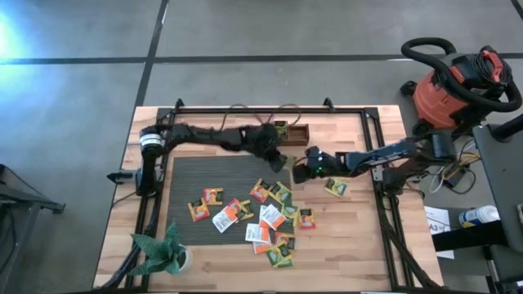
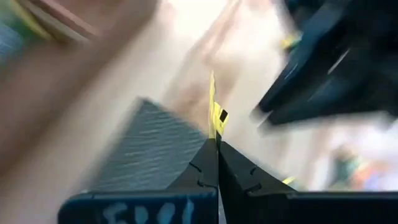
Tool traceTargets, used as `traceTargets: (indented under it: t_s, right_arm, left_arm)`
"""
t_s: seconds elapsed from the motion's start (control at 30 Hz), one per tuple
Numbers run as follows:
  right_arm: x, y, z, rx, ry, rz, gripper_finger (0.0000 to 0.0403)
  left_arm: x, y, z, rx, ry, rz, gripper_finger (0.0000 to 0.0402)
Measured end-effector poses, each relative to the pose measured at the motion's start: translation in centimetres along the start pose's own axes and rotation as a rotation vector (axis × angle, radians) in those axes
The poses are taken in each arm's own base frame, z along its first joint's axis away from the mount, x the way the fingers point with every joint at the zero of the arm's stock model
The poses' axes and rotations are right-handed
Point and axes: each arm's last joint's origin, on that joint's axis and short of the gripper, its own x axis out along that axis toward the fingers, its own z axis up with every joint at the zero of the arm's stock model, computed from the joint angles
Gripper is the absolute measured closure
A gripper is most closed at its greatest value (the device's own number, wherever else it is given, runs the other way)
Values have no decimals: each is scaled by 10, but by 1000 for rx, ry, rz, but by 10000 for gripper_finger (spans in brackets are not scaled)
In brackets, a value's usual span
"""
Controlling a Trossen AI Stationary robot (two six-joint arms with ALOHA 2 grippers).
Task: Pick & Place Tea
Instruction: Put the yellow tea bag into the middle section of the wooden organizer
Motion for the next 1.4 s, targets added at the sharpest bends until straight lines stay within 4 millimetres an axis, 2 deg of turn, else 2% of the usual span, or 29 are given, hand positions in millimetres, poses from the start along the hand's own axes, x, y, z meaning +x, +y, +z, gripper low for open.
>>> traceTargets:
  t_s: [0.17, 0.27, 0.37, 0.43, 0.6, 0.7, 0.83, 1.0, 1.2, 1.3, 1.4]
  right_arm:
    - [-35, -4, 10, -26, -92, -93, 344]
    - [-52, -9, 13, -34, -121, -147, 344]
    - [-64, -12, 14, -32, -130, -159, 346]
    - [-67, -15, 13, -20, -128, -163, 348]
    - [-67, -15, 13, 27, -130, -155, 349]
    - [-63, -16, 11, 41, -102, -161, 349]
    - [-57, -16, 8, 41, -40, -159, 349]
    - [-55, -16, 7, 41, -29, -154, 349]
    - [-55, -13, 9, 13, -54, -129, 349]
    - [-55, -5, 13, -93, -96, -57, 349]
    - [-58, 9, 22, -254, -175, 44, 349]
  left_arm:
    - [-52, 3, 57, 371, 88, 176, 401]
    - [-73, 14, 88, 498, 82, 241, 401]
    - [-77, 29, 108, 542, 103, 302, 401]
    - [-73, 36, 114, 570, 145, 330, 401]
    - [-47, 44, 112, 625, 288, 327, 401]
    - [-30, 42, 110, 637, 309, 316, 401]
    - [-19, 34, 106, 675, 321, 297, 401]
    - [-7, 34, 98, 681, 370, 301, 401]
    - [-26, 21, 98, 663, 376, 322, 401]
    - [-51, 3, 101, 671, 344, 295, 401]
    - [-76, -19, 100, 665, 313, 196, 401]
